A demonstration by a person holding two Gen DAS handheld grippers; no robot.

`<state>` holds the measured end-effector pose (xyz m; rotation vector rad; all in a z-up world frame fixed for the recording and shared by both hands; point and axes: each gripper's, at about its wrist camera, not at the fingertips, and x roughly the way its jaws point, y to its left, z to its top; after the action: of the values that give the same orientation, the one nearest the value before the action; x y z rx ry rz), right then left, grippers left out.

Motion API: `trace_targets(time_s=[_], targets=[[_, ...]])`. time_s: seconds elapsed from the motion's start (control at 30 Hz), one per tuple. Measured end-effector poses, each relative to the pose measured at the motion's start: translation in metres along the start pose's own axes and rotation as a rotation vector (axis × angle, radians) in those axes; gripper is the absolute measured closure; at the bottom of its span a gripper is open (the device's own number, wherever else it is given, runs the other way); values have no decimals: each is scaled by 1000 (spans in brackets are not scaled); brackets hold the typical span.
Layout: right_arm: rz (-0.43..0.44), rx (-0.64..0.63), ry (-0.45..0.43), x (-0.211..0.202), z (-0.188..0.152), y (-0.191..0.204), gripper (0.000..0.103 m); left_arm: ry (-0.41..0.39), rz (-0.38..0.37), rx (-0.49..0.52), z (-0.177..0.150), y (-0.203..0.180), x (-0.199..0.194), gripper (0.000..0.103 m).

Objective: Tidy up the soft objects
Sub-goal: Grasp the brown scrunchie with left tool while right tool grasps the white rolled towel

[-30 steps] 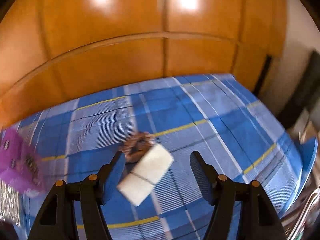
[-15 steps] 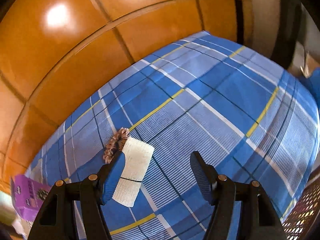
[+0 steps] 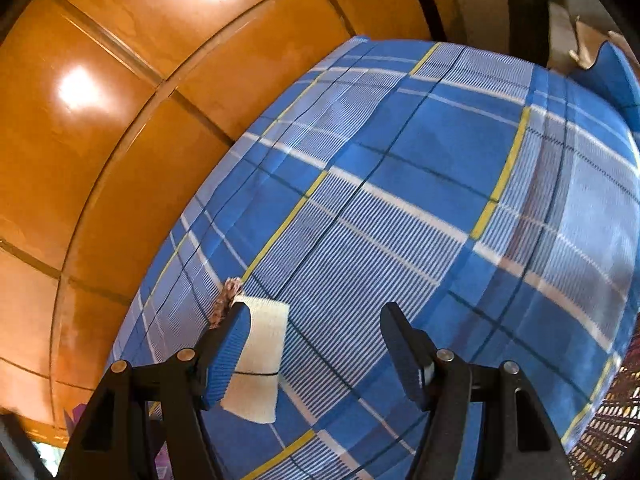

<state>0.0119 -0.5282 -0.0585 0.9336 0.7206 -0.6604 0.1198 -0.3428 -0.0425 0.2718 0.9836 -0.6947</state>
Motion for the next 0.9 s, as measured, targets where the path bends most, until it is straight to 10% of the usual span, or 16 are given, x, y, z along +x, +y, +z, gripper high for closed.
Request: trace_targets(time_s=[0.53, 0.73, 0.9], targets=[[69, 59, 45, 8, 2, -8, 35, 117, -74, -7, 72, -36, 110, 33], [73, 40, 64, 12, 1, -5, 35, 172, -67, -112, 69, -3, 123, 79], [63, -20, 112, 21, -5, 6, 35, 164, -67, -181, 53, 25, 109, 84]])
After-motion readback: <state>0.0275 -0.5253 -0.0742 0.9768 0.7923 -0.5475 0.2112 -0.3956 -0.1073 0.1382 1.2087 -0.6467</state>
